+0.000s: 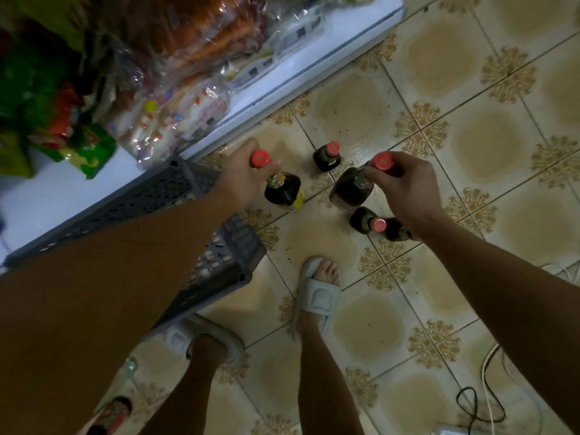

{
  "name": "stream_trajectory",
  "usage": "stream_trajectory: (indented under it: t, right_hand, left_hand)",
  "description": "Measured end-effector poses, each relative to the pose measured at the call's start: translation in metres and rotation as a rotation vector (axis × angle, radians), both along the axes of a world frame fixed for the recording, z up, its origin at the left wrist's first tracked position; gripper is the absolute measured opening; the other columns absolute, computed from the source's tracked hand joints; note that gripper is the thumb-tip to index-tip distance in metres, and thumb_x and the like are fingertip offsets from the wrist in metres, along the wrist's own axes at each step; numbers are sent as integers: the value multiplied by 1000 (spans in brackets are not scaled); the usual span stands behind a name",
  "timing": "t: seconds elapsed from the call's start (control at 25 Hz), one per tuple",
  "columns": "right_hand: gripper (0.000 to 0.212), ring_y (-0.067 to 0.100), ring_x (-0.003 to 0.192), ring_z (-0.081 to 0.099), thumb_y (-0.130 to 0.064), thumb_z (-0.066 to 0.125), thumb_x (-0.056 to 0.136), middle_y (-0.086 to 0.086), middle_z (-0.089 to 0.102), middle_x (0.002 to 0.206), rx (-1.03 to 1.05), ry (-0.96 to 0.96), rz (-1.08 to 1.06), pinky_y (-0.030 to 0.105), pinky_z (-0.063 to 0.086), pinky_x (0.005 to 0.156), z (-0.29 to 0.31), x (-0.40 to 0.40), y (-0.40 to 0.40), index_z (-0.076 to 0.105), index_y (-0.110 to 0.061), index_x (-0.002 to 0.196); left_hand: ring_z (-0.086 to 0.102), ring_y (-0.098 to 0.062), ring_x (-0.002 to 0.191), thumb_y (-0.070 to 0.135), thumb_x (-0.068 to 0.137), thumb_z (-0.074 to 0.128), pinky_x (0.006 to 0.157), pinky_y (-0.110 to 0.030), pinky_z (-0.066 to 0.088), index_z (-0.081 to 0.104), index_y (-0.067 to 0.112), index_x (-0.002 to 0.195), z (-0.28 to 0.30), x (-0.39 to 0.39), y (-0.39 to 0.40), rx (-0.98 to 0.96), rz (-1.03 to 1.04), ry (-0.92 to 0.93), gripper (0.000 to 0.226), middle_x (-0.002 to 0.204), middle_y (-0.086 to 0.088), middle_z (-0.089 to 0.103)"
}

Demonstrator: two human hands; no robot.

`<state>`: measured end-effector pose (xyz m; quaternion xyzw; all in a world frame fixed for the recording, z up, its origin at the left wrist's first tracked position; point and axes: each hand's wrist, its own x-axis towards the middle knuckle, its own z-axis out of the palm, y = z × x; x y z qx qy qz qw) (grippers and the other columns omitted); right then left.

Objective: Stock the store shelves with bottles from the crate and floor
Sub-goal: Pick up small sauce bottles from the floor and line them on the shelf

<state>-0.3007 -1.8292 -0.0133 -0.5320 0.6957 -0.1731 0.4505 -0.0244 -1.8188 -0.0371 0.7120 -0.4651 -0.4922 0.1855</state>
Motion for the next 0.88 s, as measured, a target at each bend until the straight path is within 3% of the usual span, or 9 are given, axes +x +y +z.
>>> stream_trajectory:
  t: [0.08,0.24,0.36,0.52,0.6,0.68,0.76,0.88]
  right_hand:
    - [25,-7,77,61,-37,71,87,-10,69,90,-50,-44,37,2,42,64,32,19,-7,69,-18,103]
    - [24,-13,74,48,-38,69,88,2,56,93,-196,-36,180,0,35,64,91,59,-28,65,-18,101]
    - [20,-22,88,47,-34,69,89,-2,52,101,-275,-49,229,-3,35,72,135,86,-45,65,-22,104]
    - [18,-4,71,57,-36,63,92,-3,63,86,-383,-59,214,7,42,66,190,125,-67,62,-20,100]
    - [24,11,78,61,-36,59,95,2,63,88,-477,-89,191,26,52,76,220,147,-78,61,-14,103]
    - [28,27,91,63,-33,53,98,9,62,94,-554,-159,156,45,53,83,249,172,-88,58,-8,110]
    - [27,27,95,64,-29,47,100,17,62,101,-607,-262,127,41,55,83,278,200,-96,51,-6,113]
    - [17,25,89,64,-23,38,104,17,62,96,-613,-471,90,29,54,78,318,248,-106,46,-8,107]
  left_hand:
    - [60,-32,91,32,91,67,84,-51,57,42,17,81,31,18,-8,-1,82,99,31,88,-11,46]
    - [57,-24,87,32,89,69,88,-56,51,48,14,85,86,52,-29,-91,96,176,28,89,-15,51]
    - [68,-22,93,28,89,69,87,-42,57,58,18,90,131,78,-42,-176,128,246,16,95,-14,67]
    - [60,-10,79,23,94,63,80,-31,55,61,14,95,192,110,-51,-304,129,251,9,84,-2,62]
    - [58,-1,73,25,96,61,72,-18,50,63,6,100,225,129,-53,-378,117,207,19,84,-3,61]
    - [61,-1,68,25,98,56,66,-17,48,60,0,102,258,150,-55,-433,141,226,26,84,-10,64]
    - [65,-10,73,26,99,53,67,-26,51,57,5,102,292,169,-57,-477,174,268,22,87,-16,68]
    - [64,-14,75,29,102,46,69,-32,52,54,16,96,342,197,-59,-577,170,279,17,78,-6,66]
